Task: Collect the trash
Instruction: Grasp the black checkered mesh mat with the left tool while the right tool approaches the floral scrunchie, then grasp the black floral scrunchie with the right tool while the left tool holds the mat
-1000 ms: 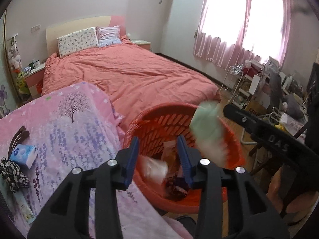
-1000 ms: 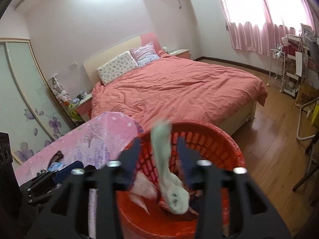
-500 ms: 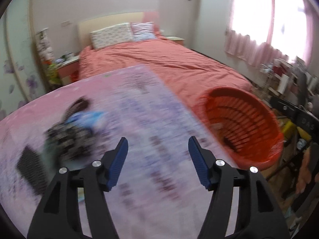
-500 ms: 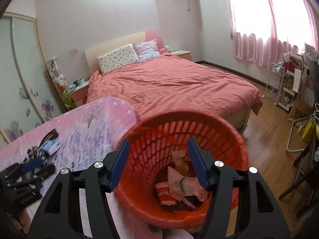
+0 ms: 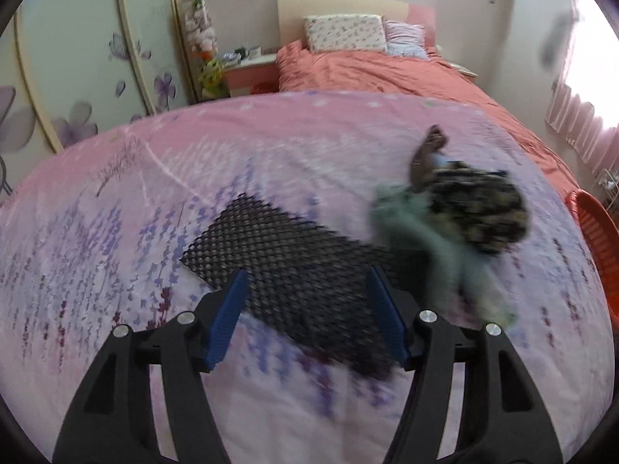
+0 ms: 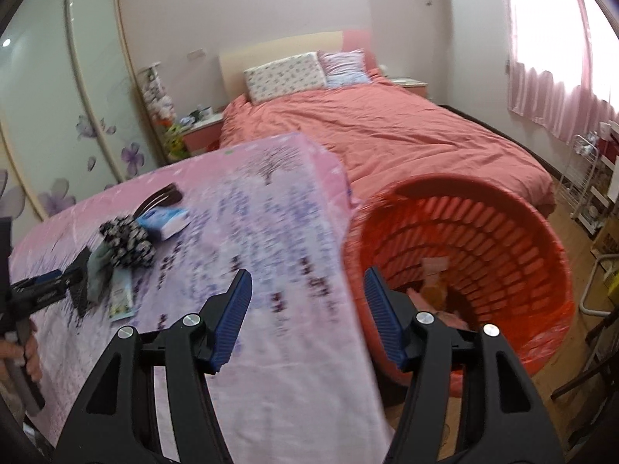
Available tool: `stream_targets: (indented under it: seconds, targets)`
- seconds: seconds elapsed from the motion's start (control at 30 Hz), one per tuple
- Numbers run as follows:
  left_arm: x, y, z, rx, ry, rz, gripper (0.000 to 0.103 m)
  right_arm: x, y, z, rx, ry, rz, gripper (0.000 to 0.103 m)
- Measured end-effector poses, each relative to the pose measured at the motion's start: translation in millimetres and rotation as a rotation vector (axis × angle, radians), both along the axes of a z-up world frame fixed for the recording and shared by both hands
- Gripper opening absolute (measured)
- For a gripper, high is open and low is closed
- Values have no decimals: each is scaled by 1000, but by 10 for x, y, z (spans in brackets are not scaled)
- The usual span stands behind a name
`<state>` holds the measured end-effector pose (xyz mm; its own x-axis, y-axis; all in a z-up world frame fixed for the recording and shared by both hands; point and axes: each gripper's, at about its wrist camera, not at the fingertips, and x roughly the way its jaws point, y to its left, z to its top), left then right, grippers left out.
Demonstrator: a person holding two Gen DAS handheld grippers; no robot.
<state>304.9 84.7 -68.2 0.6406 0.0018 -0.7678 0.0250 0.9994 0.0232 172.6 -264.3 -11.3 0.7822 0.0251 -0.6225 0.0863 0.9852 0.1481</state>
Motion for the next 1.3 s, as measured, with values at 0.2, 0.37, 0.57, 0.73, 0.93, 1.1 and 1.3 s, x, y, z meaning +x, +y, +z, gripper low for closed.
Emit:
stream_targets:
  seconds: [0.2, 0.37, 0.57, 0.73, 0.93, 1.1, 1.3]
  targets:
    - [175, 32, -92, -5, 23, -31, 49, 78, 258, -39, -3, 24, 43, 61]
    - [84, -118, -99, 18, 11, -84, 17, 132, 442, -104, 12, 44, 68, 61]
    - [-13, 51, -75, 99, 6, -32, 8, 155, 650, -145, 6, 57, 114, 61]
    - [-5, 473, -96, 90, 13, 68, 10, 227, 859, -138, 18, 59, 153, 61]
    - [8, 567, -101, 98, 16, 86, 10, 371, 1201, -107, 26, 38, 209, 61]
    - [27, 633, -111, 57, 18, 87, 10, 584, 1447, -86, 44, 25, 216, 61]
    - [3, 690, -110, 28, 17, 88, 11, 869, 1624, -80, 53, 31, 187, 61]
